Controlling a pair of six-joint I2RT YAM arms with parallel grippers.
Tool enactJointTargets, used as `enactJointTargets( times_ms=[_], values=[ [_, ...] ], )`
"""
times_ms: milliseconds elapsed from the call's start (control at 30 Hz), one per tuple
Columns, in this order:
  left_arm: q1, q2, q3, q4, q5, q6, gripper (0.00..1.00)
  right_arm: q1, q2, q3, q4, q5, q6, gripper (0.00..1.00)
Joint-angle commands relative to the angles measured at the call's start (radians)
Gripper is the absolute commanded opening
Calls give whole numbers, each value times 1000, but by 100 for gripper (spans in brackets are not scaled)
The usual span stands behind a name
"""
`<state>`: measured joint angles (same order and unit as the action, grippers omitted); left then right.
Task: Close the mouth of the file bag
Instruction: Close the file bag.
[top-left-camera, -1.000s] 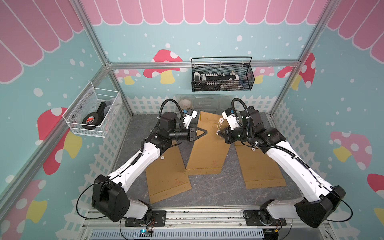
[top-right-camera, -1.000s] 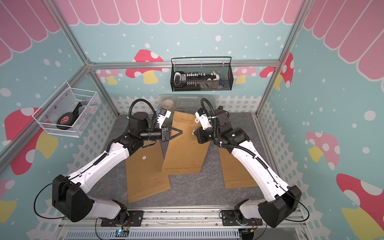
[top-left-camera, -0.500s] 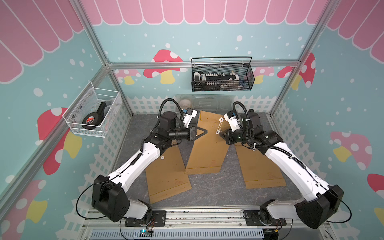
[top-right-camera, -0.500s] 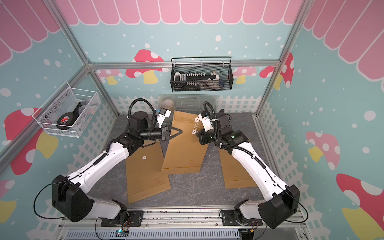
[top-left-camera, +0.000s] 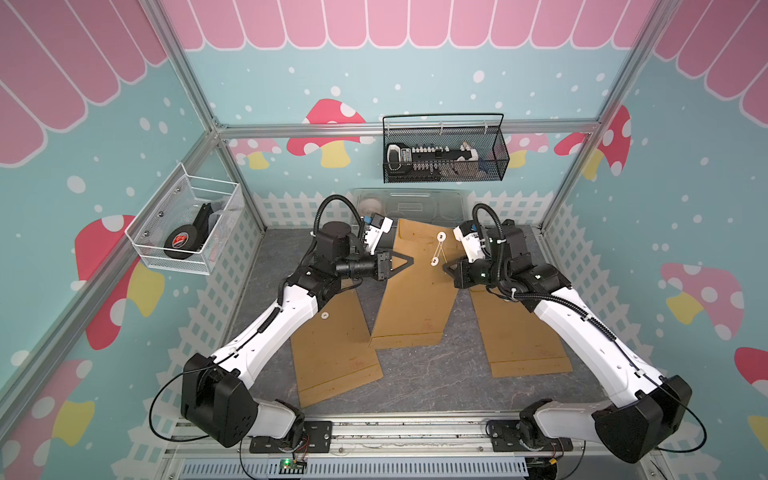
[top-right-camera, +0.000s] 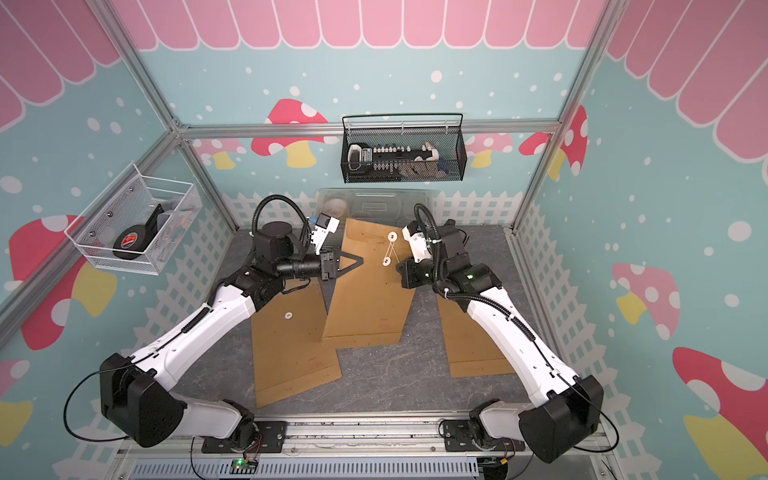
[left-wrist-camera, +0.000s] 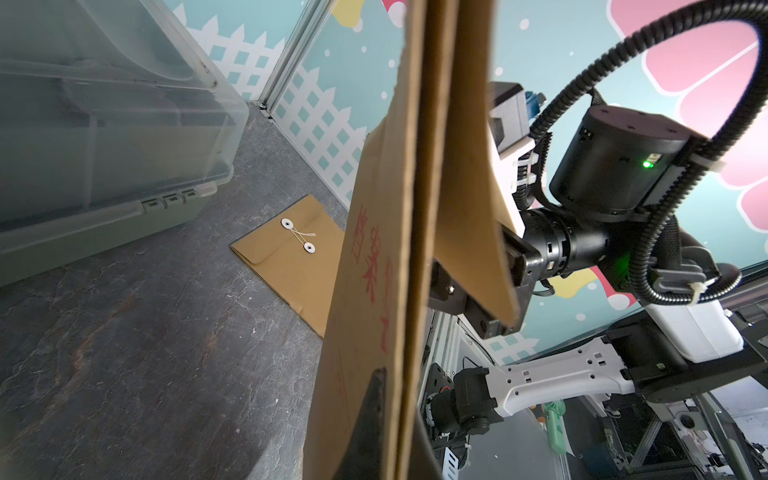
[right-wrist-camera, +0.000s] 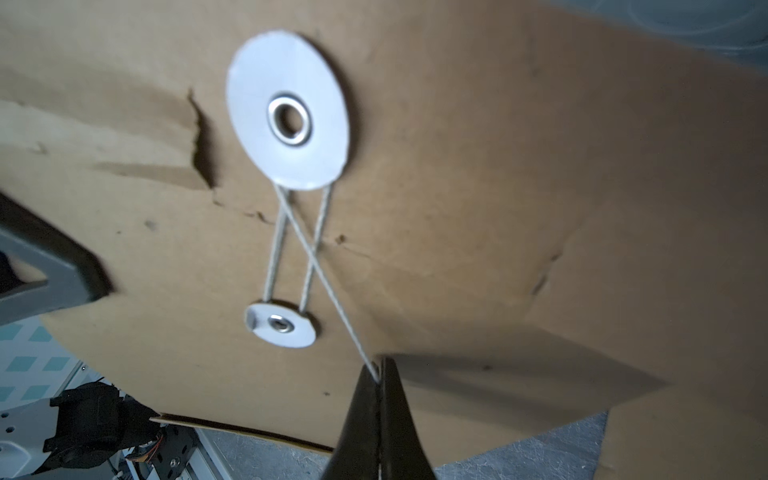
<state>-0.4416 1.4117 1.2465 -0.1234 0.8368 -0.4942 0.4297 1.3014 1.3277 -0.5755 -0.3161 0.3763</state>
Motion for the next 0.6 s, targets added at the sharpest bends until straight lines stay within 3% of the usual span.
enactJointTargets(
  times_ms=[0, 267, 467, 567],
  values=[
    [11, -27, 34, 5, -3, 5, 0, -30, -31, -9, -41, -20, 4, 0],
    [13, -31, 36, -5, -4, 15, 0, -57, -13, 69, -108, -30, -10, 0],
    [20, -30, 36, -22, -11, 30, 0, -55, -18, 157, -265, -87, -40, 0],
    [18, -22, 41, -22, 0, 34, 0, -57, -16, 206, -351, -21, -74, 0]
  ],
)
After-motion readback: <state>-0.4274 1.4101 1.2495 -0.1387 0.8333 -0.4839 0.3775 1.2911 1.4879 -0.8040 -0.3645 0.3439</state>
